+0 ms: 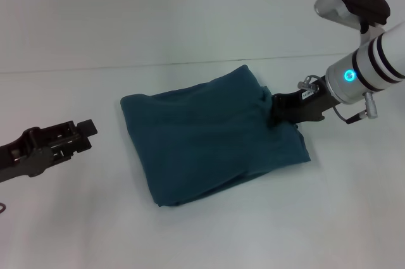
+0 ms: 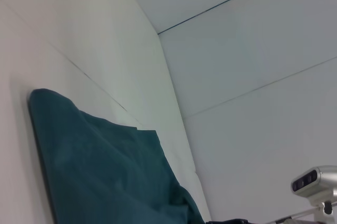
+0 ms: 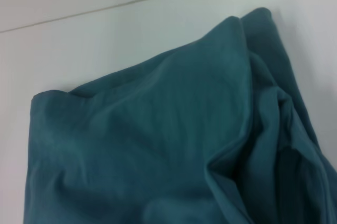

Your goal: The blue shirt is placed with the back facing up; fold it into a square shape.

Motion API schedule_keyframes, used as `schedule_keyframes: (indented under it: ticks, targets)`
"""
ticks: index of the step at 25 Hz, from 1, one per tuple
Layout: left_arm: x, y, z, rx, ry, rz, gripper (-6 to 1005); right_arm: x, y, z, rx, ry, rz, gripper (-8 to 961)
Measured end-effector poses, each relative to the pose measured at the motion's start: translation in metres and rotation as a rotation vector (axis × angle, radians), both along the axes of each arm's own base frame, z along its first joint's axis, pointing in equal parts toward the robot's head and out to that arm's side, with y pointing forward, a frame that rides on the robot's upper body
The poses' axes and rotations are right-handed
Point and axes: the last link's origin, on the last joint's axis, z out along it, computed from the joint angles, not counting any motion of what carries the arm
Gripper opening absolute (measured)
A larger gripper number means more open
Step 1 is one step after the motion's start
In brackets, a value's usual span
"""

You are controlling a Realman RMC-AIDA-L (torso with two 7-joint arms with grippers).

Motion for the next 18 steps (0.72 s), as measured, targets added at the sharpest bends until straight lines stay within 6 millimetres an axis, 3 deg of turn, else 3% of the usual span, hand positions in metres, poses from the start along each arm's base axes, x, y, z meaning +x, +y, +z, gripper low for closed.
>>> schedule_keyframes:
  ticks: [9,18]
  targets:
    - [-0.001,0.000,0.001,0.009,-0.005,0.006,533,0.000,-0.002,-0.004,-0.022,-0.038,0.001,76]
    - [0.000,0.001,0.002,0.010,-0.004,0.004,533,0.010,0.004,0.013,0.040,-0.072,-0.044,200]
